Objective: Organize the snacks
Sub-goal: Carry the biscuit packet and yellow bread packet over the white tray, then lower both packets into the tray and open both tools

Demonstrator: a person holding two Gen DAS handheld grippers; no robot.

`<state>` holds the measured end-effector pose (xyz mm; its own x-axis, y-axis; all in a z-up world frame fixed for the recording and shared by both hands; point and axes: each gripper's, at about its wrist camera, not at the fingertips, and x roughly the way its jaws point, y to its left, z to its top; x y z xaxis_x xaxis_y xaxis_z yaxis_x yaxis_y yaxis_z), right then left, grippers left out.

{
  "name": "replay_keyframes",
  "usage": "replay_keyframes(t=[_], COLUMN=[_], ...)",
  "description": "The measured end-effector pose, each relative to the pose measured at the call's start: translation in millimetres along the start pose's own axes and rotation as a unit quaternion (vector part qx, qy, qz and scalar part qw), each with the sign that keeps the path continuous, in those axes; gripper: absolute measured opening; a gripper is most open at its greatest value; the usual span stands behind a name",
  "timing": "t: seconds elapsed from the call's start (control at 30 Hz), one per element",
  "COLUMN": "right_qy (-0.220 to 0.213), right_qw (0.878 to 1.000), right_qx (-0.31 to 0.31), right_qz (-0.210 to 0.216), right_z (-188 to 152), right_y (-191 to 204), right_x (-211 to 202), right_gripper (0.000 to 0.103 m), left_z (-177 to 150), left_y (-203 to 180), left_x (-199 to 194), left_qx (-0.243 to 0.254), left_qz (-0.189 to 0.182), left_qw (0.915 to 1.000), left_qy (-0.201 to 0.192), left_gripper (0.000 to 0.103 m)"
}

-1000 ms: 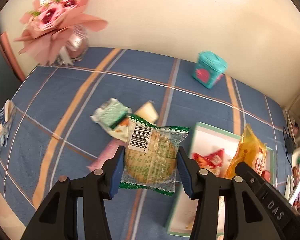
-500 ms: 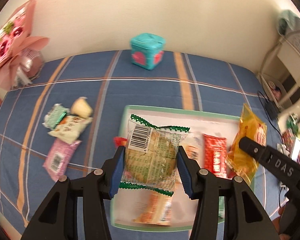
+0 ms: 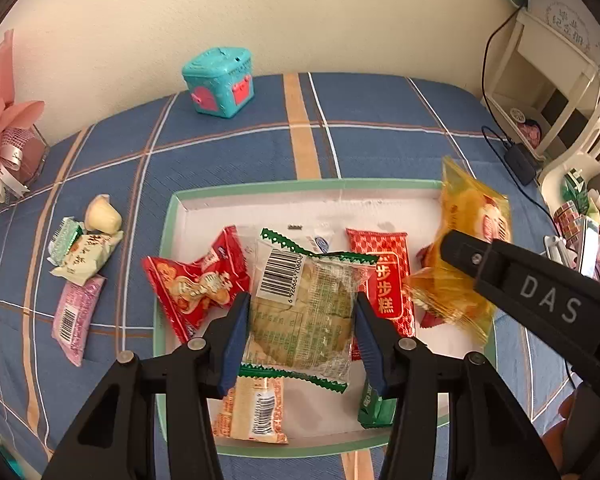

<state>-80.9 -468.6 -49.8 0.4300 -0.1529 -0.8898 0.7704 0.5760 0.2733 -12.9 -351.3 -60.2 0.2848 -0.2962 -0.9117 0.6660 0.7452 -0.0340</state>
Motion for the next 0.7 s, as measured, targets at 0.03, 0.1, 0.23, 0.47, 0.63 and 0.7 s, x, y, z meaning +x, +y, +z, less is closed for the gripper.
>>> replay_keyframes(t=[0.03, 0.1, 0.23, 0.47, 0.63, 0.7], right_qy=[0.002, 0.008, 0.025, 0.044, 0.042, 0.037], right_qw=[1.0, 1.0, 1.0, 0.999, 0.999, 0.999], right_qx=[-0.001, -0.005, -0.007, -0.006, -0.004, -0.004], right_qz=[0.001, 0.001, 0.001, -0.003, -0.004, -0.002], right_z=[-1, -3, -7, -11, -10, -10], right_y=[0, 1, 2, 1, 2, 2], right_x=[1, 6, 18, 29, 26, 23], right_gripper=[0.042, 0.042, 0.042, 0.042, 0.06, 0.061], left_z=[-1, -3, -6, -6, -4, -4], left_y=[0, 0, 3, 7, 12, 17], left_x=[2, 7, 15, 16, 13, 13], left_qx=[-0.001, -0.004, -0.012, -0.022, -0.028, -0.033], left_qz=[-0.003, -0.005, -0.013, -0.024, -0.025, -0.023], left_qw=[1.0, 0.9999, 0.9995, 0.9989, 0.9989, 0.9988], left_qy=[0.004, 0.011, 0.027, 0.034, 0.03, 0.029], left_gripper=[0.052, 0.052, 0.052, 0.063, 0.063, 0.063])
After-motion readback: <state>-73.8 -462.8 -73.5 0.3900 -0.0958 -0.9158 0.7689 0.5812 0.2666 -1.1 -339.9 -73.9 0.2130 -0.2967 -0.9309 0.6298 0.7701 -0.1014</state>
